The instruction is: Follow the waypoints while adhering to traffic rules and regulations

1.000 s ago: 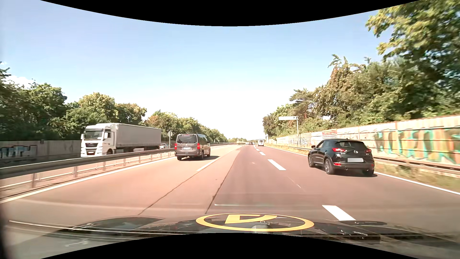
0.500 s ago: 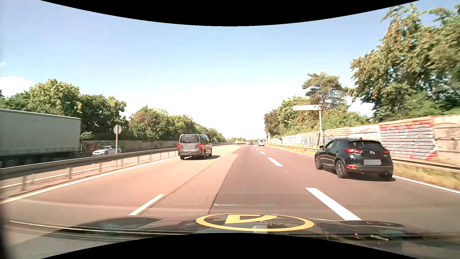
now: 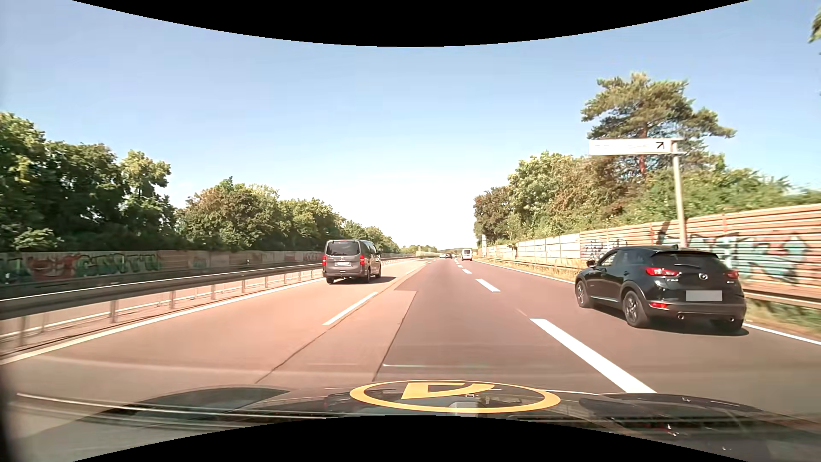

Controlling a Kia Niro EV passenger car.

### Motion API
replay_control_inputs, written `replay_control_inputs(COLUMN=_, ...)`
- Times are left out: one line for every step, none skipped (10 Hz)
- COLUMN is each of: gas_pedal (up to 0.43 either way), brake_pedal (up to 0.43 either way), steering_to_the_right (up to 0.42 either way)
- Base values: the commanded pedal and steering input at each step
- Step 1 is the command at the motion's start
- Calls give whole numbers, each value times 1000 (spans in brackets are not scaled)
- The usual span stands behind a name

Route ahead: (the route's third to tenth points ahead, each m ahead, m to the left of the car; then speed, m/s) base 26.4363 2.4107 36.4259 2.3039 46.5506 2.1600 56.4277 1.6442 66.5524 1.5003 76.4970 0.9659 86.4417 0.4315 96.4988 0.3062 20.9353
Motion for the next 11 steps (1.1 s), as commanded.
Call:
replay_control_inputs(gas_pedal=287, brake_pedal=0, steering_to_the_right=2)
replay_control_inputs(gas_pedal=299, brake_pedal=0, steering_to_the_right=1)
replay_control_inputs(gas_pedal=319, brake_pedal=0, steering_to_the_right=1)
replay_control_inputs(gas_pedal=319, brake_pedal=0, steering_to_the_right=1)
replay_control_inputs(gas_pedal=319, brake_pedal=0, steering_to_the_right=2)
replay_control_inputs(gas_pedal=319, brake_pedal=0, steering_to_the_right=2)
replay_control_inputs(gas_pedal=331, brake_pedal=0, steering_to_the_right=3)
replay_control_inputs(gas_pedal=331, brake_pedal=0, steering_to_the_right=4)
replay_control_inputs(gas_pedal=331, brake_pedal=0, steering_to_the_right=4)
replay_control_inputs(gas_pedal=331, brake_pedal=0, steering_to_the_right=3)
replay_control_inputs(gas_pedal=319, brake_pedal=0, steering_to_the_right=3)
